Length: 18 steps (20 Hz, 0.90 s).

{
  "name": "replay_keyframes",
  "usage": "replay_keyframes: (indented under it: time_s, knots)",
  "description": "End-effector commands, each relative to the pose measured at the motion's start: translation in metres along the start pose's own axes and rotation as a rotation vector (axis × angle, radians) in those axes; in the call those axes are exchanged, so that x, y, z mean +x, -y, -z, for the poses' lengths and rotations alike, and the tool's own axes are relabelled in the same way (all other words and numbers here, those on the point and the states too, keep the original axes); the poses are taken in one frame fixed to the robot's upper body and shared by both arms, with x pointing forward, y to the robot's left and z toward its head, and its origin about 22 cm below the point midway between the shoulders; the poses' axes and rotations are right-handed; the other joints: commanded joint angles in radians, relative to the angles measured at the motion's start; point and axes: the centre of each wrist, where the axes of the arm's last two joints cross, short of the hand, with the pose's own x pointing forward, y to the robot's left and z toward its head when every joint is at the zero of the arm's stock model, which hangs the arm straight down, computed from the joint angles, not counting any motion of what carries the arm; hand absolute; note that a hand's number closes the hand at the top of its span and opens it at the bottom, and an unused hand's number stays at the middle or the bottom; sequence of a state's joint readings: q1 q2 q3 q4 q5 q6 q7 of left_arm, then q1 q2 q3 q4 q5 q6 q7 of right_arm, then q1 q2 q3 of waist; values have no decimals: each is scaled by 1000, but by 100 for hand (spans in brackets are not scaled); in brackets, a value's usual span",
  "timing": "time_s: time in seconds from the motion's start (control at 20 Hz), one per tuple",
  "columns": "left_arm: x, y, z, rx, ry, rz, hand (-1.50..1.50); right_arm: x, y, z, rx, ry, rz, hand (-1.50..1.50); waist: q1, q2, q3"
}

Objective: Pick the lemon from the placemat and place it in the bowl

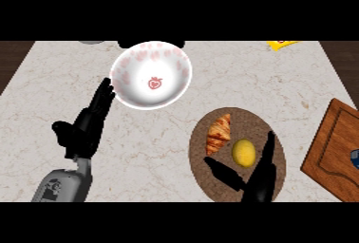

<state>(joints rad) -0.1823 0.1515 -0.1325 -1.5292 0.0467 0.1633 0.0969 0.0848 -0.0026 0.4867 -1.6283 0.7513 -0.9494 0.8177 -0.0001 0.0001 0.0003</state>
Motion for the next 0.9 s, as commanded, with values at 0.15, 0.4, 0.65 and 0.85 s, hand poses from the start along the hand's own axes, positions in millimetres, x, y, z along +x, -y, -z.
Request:
replay_keyframes:
  time_s: [0.15,0.4,0.65,0.85]
  knots:
    - [-23,9,-12,5,-8,15,0,-13,1,25,-86,-96,-101,-150,-3,0,-1]
    - [-16,-2,-12,-2,-7,11,0,-39,-9,11,-46,-112,-176,-150,0,-1,0]
    - [-9,-13,2,3,-13,-3,0,-39,-22,34,-19,-108,-124,-150,0,1,0]
    - [-2,2,-13,-16,-4,-9,0,-23,-32,40,95,1,-311,150,8,-1,-1]
